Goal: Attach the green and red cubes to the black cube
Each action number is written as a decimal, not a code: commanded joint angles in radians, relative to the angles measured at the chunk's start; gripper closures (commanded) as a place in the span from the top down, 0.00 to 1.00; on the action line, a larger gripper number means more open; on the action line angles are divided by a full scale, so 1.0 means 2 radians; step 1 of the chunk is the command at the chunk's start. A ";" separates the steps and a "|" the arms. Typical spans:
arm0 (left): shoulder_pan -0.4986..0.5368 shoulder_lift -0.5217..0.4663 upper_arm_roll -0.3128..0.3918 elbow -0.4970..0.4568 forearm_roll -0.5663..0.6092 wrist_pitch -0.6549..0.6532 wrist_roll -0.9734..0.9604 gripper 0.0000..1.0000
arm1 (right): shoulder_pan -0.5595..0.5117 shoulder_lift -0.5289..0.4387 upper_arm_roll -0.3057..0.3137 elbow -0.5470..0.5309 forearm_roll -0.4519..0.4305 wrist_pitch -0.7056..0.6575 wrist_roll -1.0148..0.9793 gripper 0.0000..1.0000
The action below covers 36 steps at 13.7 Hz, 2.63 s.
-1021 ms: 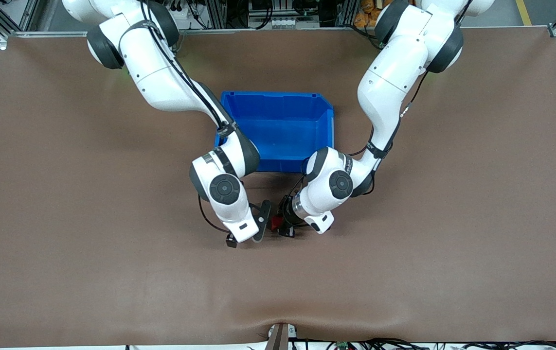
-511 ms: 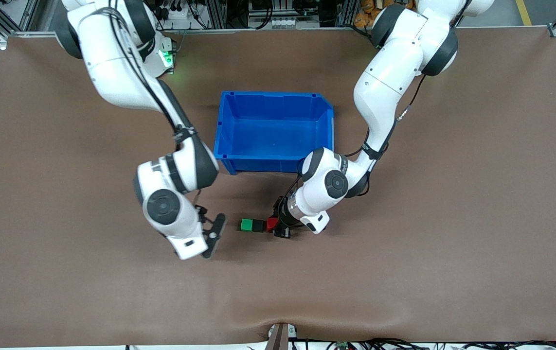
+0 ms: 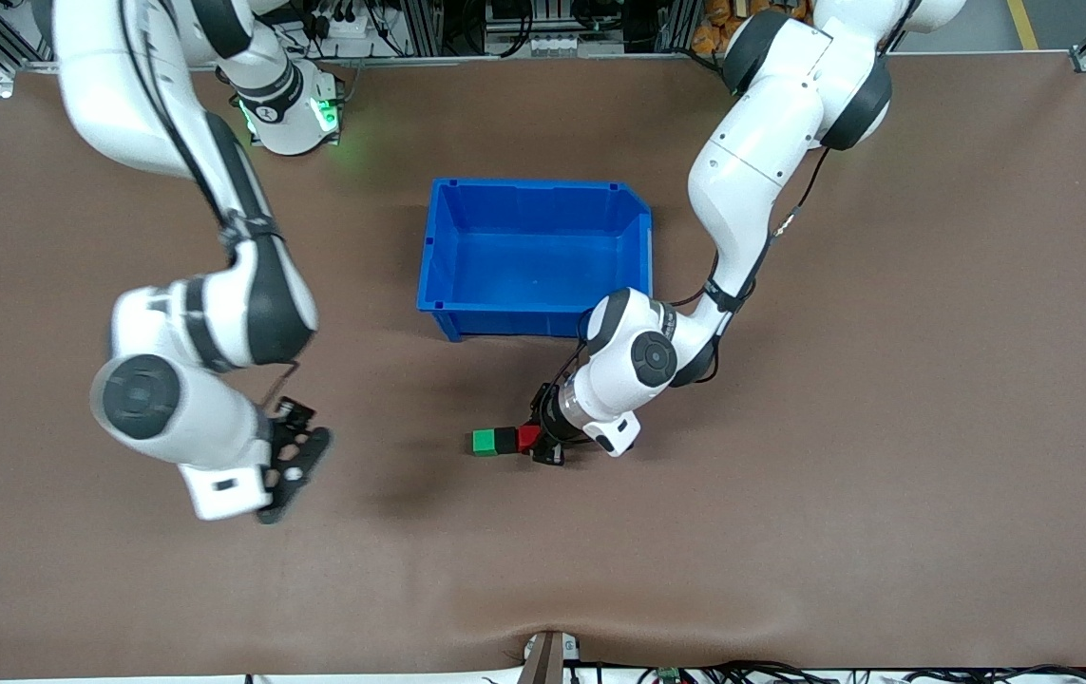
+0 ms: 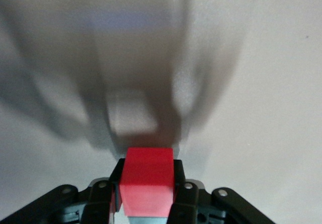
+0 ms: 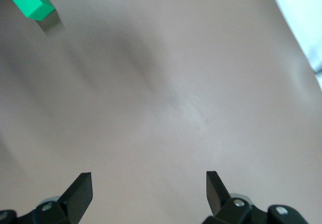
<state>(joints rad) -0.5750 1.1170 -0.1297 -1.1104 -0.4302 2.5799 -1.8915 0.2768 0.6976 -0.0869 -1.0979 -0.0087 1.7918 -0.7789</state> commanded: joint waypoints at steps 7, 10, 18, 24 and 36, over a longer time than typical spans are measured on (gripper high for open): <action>0.012 -0.012 0.006 0.014 -0.003 -0.054 0.014 1.00 | -0.116 -0.217 0.010 -0.149 0.018 -0.040 0.112 1.00; 0.033 -0.039 0.009 0.014 0.021 -0.120 0.067 1.00 | -0.131 -0.307 0.010 -0.229 0.017 -0.045 0.194 1.00; 0.059 -0.106 0.010 0.006 0.269 -0.271 0.136 1.00 | -0.134 -0.385 0.012 -0.241 0.018 -0.165 0.378 1.00; 0.142 -0.159 0.010 0.005 0.277 -0.360 0.369 1.00 | -0.135 -0.383 0.010 -0.240 0.017 -0.166 0.378 1.00; 0.287 -0.222 0.010 0.006 0.276 -0.398 0.752 1.00 | -0.136 -0.377 0.010 -0.231 0.024 -0.168 0.378 1.00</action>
<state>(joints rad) -0.0179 0.7028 -0.0993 -1.0709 0.1059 1.7963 -0.4468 0.0208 -0.0450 -0.0762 -1.5551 0.0181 1.4584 -0.0405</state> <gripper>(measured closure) 0.000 0.000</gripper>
